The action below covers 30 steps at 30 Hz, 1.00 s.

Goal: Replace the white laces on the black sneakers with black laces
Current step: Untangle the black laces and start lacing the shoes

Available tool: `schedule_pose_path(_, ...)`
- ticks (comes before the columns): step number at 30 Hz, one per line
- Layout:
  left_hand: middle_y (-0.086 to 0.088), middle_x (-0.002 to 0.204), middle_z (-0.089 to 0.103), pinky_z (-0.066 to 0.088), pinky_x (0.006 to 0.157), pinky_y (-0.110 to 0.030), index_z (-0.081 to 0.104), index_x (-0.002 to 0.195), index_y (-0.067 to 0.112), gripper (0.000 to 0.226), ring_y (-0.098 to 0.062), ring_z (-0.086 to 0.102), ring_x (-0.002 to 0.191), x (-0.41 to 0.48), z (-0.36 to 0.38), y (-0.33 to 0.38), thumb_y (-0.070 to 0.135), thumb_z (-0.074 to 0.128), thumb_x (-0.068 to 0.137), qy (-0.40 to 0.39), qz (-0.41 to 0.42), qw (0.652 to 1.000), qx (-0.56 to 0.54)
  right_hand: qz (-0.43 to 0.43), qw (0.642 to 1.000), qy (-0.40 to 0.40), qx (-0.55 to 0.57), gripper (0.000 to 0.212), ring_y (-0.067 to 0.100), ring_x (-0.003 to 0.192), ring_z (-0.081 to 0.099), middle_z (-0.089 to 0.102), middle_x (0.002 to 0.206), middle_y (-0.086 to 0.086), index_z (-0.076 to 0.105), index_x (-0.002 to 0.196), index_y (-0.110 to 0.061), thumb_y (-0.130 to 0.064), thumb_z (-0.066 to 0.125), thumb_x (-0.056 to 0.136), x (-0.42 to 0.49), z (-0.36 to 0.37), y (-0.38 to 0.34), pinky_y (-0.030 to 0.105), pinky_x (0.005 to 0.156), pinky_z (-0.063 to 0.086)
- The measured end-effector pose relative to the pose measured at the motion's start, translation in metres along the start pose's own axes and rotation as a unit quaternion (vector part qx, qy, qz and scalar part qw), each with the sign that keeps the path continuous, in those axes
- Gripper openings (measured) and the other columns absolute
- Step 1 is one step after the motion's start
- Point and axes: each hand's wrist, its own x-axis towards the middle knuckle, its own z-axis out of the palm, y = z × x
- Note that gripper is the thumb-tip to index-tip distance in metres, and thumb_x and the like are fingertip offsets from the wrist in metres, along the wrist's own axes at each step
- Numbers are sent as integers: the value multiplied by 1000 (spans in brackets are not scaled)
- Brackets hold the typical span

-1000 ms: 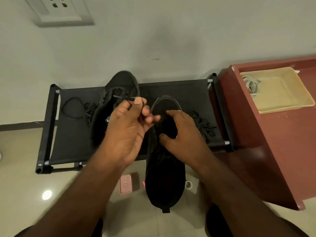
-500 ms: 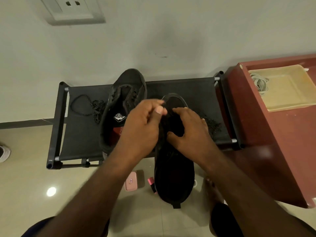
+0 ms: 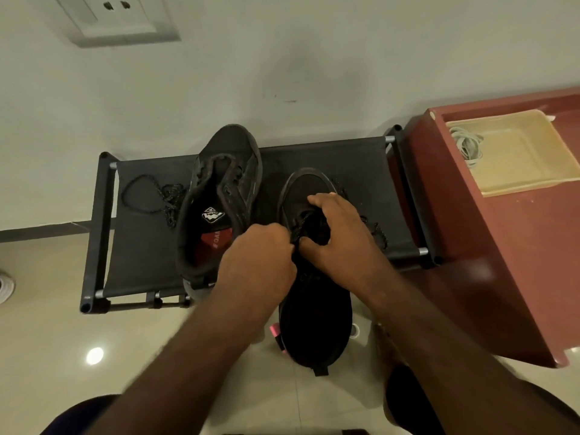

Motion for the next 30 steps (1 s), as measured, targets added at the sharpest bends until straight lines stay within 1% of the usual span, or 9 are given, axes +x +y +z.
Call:
schedule_pose_path(3, -1, 77, 58, 53, 71, -31, 59, 86, 15, 25, -16, 62, 75, 0, -5, -1, 34, 50, 99, 12, 32, 999, -39, -2, 1000, 0, 7, 71, 4, 142, 23, 37, 153, -4, 40, 149, -17, -28, 72, 87, 1, 0, 1, 4, 103, 13)
schedule_pose_path(6, 4, 61, 55, 40, 53, -19, 62, 72, 18, 35, -4, 49, 52, -9, -30, 4, 31, 47, 101, 70, 76, 944, -314, -9, 1000, 7, 21, 66, 1, 130, 30, 43, 144, -5, 44, 145, -17, -29, 73, 87, 1, -2, 1, 17, 108, 26)
schedule_pose_path(11, 2, 80, 65, 45, 102, -32, 65, 69, 22, 34, -18, 61, 99, -20, -72, 3, 17, 45, 96, 195, 203, 626, -727, 18, 999, 19, 42, 68, 6, 135, 34, 43, 144, -5, 44, 146, -19, -27, 73, 85, 7, 1, 3, 17, 107, 28)
schedule_pose_path(14, -5, 87, 63, 45, 106, -39, 57, 79, 11, 25, -28, 62, 105, -28, -74, 1, 17, 42, 98, 133, 215, 537, -805, 40, 998, 25, 51, 68, 11, 135, 39, 45, 144, -2, 46, 145, -19, -27, 73, 83, 12, 6, 4, 19, 106, 31)
schedule_pose_path(16, -2, 80, 61, 54, 83, -35, 56, 80, 13, 26, -18, 64, 78, -31, -61, 4, 19, 42, 101, 121, 166, 619, -758, 53, 995, 38, 70, 68, 13, 131, 44, 47, 142, 1, 48, 144, -18, -27, 75, 83, 14, 8, 5, 19, 103, 34)
schedule_pose_path(18, 6, 68, 59, 48, 64, -21, 60, 80, 18, 26, -4, 54, 58, -25, -35, 4, 22, 47, 102, 189, 106, 842, -495, 65, 991, 56, 98, 64, 15, 127, 49, 51, 139, 2, 49, 143, -17, -26, 74, 84, 17, 8, 6, 20, 100, 36)
schedule_pose_path(20, 6, 80, 62, 45, 69, -16, 64, 91, 19, 16, -2, 57, 72, -18, -10, 7, 22, 51, 100, 209, 111, 940, -247, 75, 988, 70, 114, 57, 14, 126, 51, 53, 139, 2, 50, 142, -16, -23, 70, 89, 18, 5, 8, 19, 99, 36)
schedule_pose_path(23, -4, 117, 63, 45, 94, -30, 65, 117, 10, 24, -20, 60, 107, -6, 15, 9, 17, 50, 99, 146, 105, 972, -149, 85, 987, 99, 96, 42, 11, 121, 55, 59, 133, 1, 56, 136, -17, -20, 65, 94, 16, -1, 14, 16, 95, 37)
schedule_pose_path(30, -6, 121, 62, 44, 95, -29, 64, 119, 9, 27, -22, 59, 111, 4, 25, 13, 20, 46, 102, 116, 82, 985, -101, 88, 980, 173, -39, 8, 4, 81, 65, 72, 92, -8, 74, 98, -22, -21, 68, 92, 7, -58, 33, 14, 72, 46)
